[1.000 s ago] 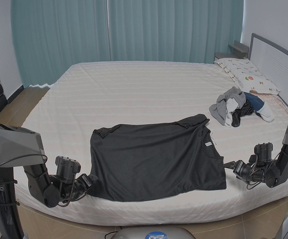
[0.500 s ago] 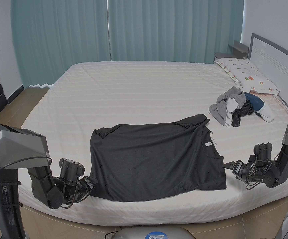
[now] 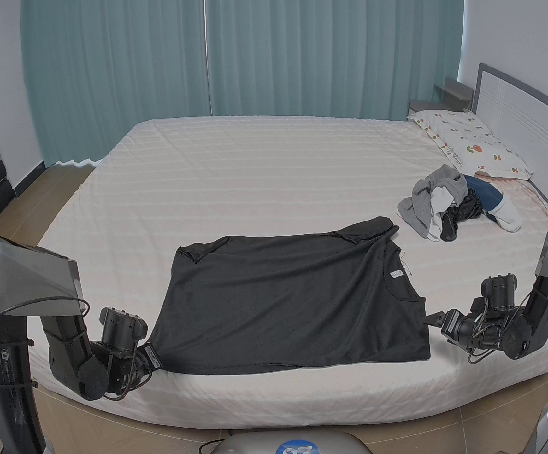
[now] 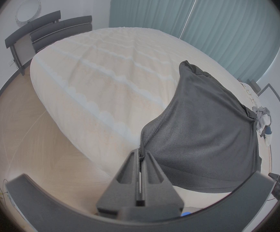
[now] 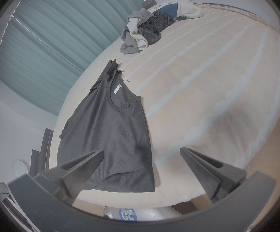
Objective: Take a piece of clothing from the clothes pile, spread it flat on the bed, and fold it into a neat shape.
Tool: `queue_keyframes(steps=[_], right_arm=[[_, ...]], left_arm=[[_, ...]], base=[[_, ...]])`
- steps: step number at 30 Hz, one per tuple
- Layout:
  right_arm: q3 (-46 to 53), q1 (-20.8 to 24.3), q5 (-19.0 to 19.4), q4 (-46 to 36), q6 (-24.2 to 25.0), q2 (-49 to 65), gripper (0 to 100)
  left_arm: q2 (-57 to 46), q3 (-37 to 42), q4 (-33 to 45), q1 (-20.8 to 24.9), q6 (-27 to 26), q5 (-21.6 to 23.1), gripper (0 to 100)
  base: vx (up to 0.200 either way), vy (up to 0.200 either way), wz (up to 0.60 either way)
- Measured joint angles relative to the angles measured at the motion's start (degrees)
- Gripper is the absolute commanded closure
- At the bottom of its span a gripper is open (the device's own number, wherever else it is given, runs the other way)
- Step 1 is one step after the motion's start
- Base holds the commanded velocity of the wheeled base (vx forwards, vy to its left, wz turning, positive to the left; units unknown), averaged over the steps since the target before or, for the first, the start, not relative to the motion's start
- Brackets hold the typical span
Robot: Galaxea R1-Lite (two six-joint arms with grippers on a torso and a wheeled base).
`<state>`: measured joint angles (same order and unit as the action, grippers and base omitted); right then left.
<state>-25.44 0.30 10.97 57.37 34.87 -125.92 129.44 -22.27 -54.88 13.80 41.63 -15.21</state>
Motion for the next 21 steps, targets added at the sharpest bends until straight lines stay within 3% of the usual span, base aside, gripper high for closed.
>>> queue_keyframes(steps=[14,15,21], right_arm=[[-4.40,3.28,-0.06,0.20,0.50,-4.73,0],[-4.95,3.39,-0.09,0.20,0.55,-5.10,100],[-8.05,3.41,-0.09,0.18,0.66,-7.22,100]], left_arm=[[-0.15,-1.89,-1.58,-4.02,1.48,2.33,100],[-0.11,-2.11,-1.58,-4.16,1.99,2.84,100],[0.07,-3.68,-1.56,-4.52,4.60,4.00,100]], base=[[0.000,0.000,0.00],[0.000,0.000,0.00],[0.000,0.000,0.00]])
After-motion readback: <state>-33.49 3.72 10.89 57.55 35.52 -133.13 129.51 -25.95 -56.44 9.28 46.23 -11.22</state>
